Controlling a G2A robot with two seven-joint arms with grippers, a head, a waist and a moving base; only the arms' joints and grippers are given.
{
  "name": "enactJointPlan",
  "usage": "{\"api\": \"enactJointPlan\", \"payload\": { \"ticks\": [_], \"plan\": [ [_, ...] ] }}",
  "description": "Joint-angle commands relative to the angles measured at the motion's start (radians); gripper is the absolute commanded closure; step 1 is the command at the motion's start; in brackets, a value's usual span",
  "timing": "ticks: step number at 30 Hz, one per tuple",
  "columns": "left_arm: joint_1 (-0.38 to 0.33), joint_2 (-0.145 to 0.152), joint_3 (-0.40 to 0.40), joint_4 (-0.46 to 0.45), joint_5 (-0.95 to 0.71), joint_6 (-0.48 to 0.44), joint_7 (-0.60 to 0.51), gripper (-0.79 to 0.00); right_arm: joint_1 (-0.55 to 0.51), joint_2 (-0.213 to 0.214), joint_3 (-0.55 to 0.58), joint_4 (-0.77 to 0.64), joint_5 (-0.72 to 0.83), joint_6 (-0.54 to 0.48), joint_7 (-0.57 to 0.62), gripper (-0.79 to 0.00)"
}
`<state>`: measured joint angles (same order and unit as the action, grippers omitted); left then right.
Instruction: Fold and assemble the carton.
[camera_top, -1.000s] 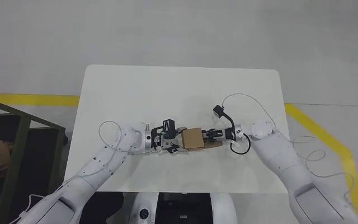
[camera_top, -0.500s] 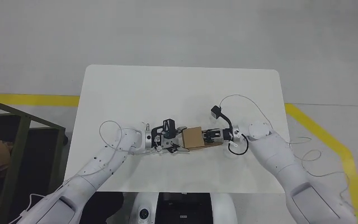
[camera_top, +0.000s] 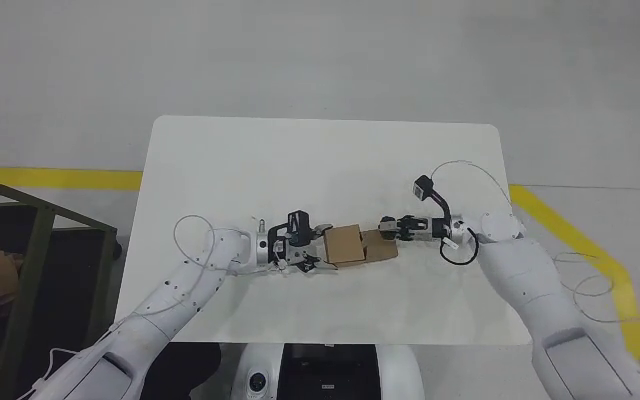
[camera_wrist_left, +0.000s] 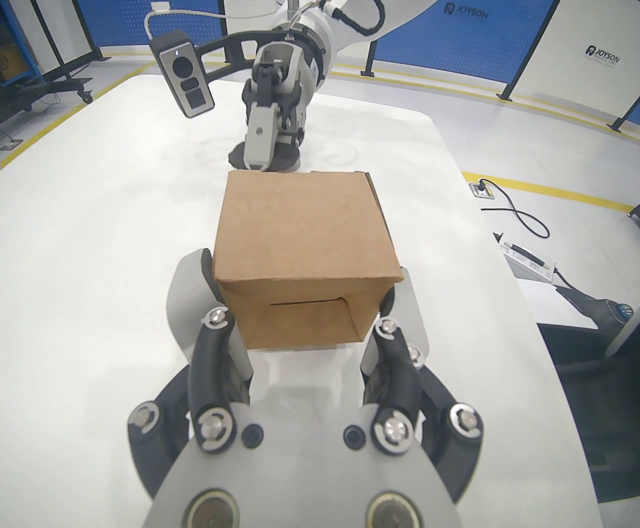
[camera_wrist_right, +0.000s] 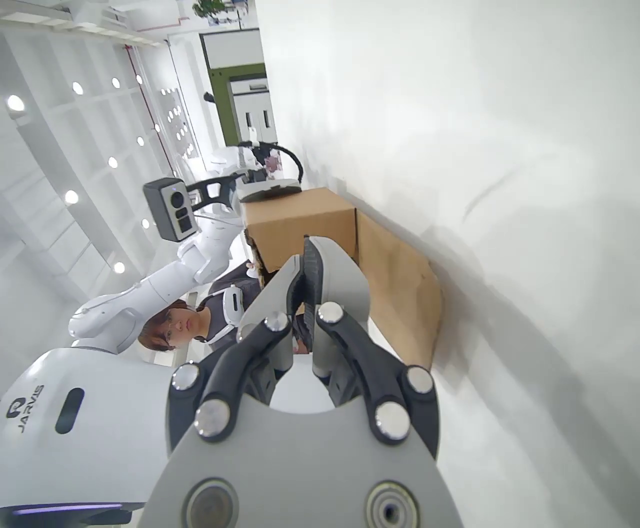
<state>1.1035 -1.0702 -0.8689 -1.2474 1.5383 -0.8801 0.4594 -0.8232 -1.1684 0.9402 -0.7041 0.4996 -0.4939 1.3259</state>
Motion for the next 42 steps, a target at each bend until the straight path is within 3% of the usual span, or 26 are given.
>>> {"api": "enactJointPlan", "payload": {
  "ticks": [1, 11, 29, 42],
  "plan": [
    [0.005, 0.003, -0.010, -0.009, -0.005, -0.002, 0.007, -0.542, -0.008, 0.018, 0.035, -0.014, -0.009, 0.007, -0.002, 0.000],
    [0.054, 0.026, -0.075, -0.062, -0.052, -0.033, 0.070, -0.511, -0.114, 0.086, 0.126, -0.166, -0.160, 0.149, -0.071, 0.000],
    [0.025, 0.018, -0.043, -0.052, -0.013, -0.026, -0.003, -0.489, -0.200, 0.087, 0.096, -0.378, -0.167, 0.226, -0.076, 0.000],
    [0.008, 0.013, -0.025, -0.045, -0.001, -0.026, -0.050, -0.529, -0.202, 0.086, 0.083, -0.451, -0.167, 0.248, -0.064, 0.000]
  ]
}}
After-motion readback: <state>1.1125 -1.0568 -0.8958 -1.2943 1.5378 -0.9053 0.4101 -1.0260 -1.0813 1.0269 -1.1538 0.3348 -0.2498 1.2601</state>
